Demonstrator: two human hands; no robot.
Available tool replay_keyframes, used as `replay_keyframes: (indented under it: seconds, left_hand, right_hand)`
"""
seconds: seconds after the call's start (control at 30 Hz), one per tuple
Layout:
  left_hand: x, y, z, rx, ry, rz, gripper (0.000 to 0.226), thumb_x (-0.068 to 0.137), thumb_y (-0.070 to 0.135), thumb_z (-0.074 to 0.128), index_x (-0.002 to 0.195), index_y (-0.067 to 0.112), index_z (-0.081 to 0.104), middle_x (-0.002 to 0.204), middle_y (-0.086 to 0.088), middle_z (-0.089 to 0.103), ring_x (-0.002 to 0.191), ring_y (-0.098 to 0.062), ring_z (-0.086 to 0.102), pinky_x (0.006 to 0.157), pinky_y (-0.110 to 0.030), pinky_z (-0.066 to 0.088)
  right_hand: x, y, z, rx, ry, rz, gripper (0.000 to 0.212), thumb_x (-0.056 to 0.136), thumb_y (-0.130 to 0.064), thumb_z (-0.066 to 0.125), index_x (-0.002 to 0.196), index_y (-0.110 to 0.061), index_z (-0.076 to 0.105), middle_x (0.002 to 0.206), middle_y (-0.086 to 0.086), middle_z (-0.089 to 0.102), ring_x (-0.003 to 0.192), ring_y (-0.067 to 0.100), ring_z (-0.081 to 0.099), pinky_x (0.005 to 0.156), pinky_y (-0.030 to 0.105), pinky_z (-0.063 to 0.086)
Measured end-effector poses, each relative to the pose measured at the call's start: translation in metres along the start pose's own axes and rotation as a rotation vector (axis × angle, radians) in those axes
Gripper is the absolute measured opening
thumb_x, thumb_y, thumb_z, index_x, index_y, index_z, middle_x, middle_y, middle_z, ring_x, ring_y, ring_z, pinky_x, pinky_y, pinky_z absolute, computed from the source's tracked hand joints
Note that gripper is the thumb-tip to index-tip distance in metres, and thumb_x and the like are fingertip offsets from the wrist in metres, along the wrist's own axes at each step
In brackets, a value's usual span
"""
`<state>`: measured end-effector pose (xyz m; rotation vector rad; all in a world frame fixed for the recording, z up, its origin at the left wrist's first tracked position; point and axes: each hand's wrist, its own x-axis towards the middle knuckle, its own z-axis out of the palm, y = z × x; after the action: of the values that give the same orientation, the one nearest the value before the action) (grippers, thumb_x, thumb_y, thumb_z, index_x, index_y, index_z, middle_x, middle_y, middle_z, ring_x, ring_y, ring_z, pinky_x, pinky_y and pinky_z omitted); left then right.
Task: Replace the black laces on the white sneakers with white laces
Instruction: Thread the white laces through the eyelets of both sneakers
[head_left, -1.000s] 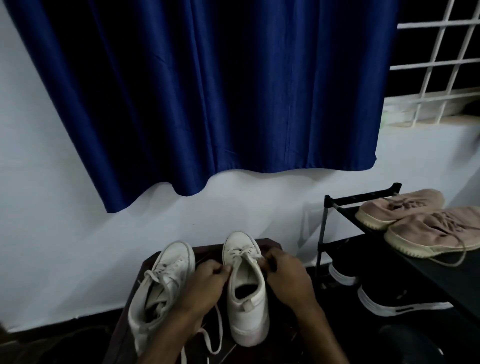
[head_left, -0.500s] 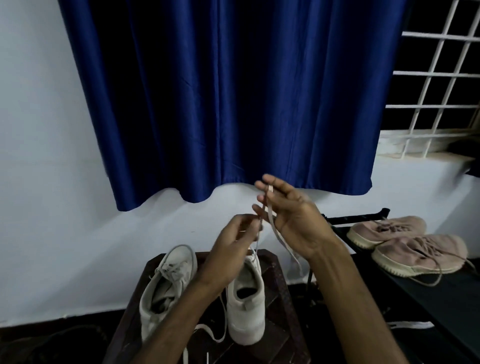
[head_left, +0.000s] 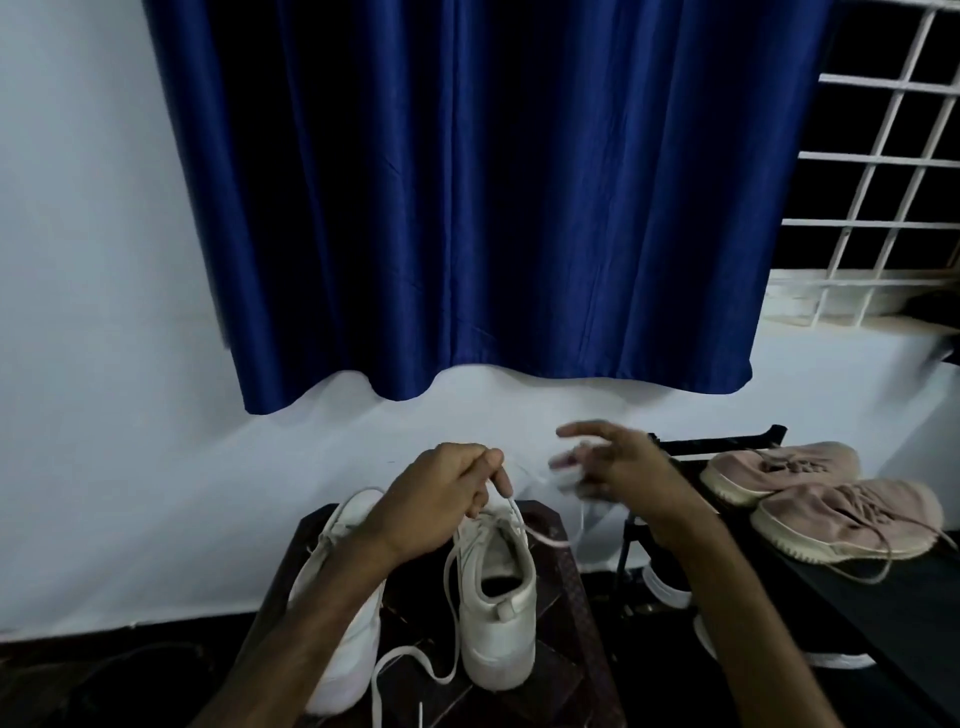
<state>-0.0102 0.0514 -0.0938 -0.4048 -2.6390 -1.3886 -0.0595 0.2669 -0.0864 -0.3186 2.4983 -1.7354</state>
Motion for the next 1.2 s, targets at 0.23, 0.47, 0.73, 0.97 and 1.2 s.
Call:
replay_keyframes:
  seconds: [0.23,0.47,0.73,0.97,1.2]
  left_hand:
    - [0.017,0.006,0.009,0.45,0.017,0.055,0.041,0.101,0.049,0.036,0.072,0.024,0.051,0.066,0.007,0.059,0.063,-0.009,0.055,0.066,-0.031,0.043]
    - [0.023,0.001,0.013,0.442,0.015,-0.01,0.054,0.099,0.058,0.03,0.063,0.022,0.048,0.058,0.008,0.054,0.058,-0.011,0.051,0.066,-0.033,0.043]
    - [0.022,-0.011,0.012,0.261,0.058,0.008,0.036,0.101,0.039,0.041,0.071,0.028,0.057,0.063,0.008,0.062,0.063,-0.008,0.058,0.072,-0.034,0.047]
    - [0.02,-0.004,0.014,0.263,0.143,-0.019,0.045,0.097,0.052,0.044,0.066,0.026,0.064,0.058,0.01,0.065,0.06,-0.004,0.061,0.072,-0.032,0.049]
    - [-0.01,-0.039,0.023,0.28,0.108,-0.272,0.03,0.084,0.058,0.062,0.081,0.028,0.059,0.082,0.011,0.067,0.079,-0.007,0.063,0.075,-0.03,0.052]
  right_hand:
    - [-0.003,0.007,0.036,-0.1,-0.039,-0.279,0.027,0.102,-0.024,0.047,0.115,-0.02,0.07,0.106,-0.002,0.073,0.095,0.005,0.067,0.077,0.018,0.053]
    - [-0.002,0.007,0.043,0.261,-0.109,-0.146,0.026,0.098,-0.012,0.053,0.083,0.001,0.069,0.063,0.002,0.065,0.053,0.015,0.05,0.048,0.018,0.043]
    - [0.001,0.014,0.034,0.339,-0.109,-0.127,0.013,0.094,-0.008,0.059,0.096,0.002,0.067,0.083,0.013,0.069,0.054,0.007,0.051,0.043,0.014,0.037]
    - [0.007,0.014,0.037,0.228,-0.096,-0.211,0.007,0.085,-0.012,0.07,0.086,-0.006,0.073,0.078,0.014,0.069,0.071,0.022,0.055,0.063,0.027,0.046]
    - [0.019,0.032,0.04,0.144,-0.035,-0.153,0.007,0.088,-0.006,0.068,0.088,0.0,0.07,0.076,0.011,0.071,0.06,0.004,0.062,0.055,0.016,0.049]
